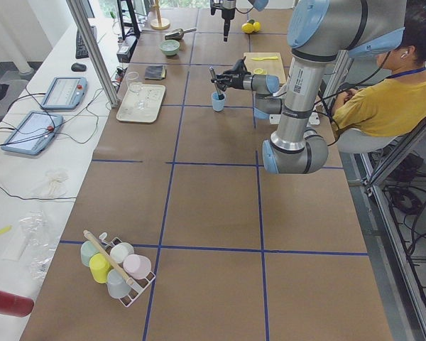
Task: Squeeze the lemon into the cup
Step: 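Lift the muddler out of the cup and carry it back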
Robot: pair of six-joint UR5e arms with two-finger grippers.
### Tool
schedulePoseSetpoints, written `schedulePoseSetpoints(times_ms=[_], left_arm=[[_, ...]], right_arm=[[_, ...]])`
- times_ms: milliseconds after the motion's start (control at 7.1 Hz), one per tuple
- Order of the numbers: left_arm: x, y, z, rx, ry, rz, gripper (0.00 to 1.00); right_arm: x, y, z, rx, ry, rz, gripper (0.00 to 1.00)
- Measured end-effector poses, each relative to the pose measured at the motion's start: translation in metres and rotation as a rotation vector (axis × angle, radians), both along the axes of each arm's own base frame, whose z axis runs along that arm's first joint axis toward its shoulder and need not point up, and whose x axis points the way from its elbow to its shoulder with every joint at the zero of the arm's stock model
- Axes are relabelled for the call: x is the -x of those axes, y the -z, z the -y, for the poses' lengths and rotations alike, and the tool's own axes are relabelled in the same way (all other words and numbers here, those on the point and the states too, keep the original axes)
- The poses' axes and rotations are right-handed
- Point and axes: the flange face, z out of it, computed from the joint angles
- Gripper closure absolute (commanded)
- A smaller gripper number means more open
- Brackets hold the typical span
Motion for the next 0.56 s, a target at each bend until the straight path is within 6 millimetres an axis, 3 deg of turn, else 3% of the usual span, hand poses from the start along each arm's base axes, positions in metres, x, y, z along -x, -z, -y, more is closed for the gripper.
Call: schedulePoseSetpoints(times_ms=[282, 564], left_arm=[[0.033, 0.035, 0.000, -0.071, -0.009, -0.009, 1.00], [0.074, 0.050, 0.027, -0.142, -0.041, -0.024, 1.00]], right_arm=[[0.000, 0.001, 0.000, -0.002, 0.000, 0.002, 0.00], [-0.003, 0.002, -0.002, -0.002, -0.002, 0.003, 0.00]])
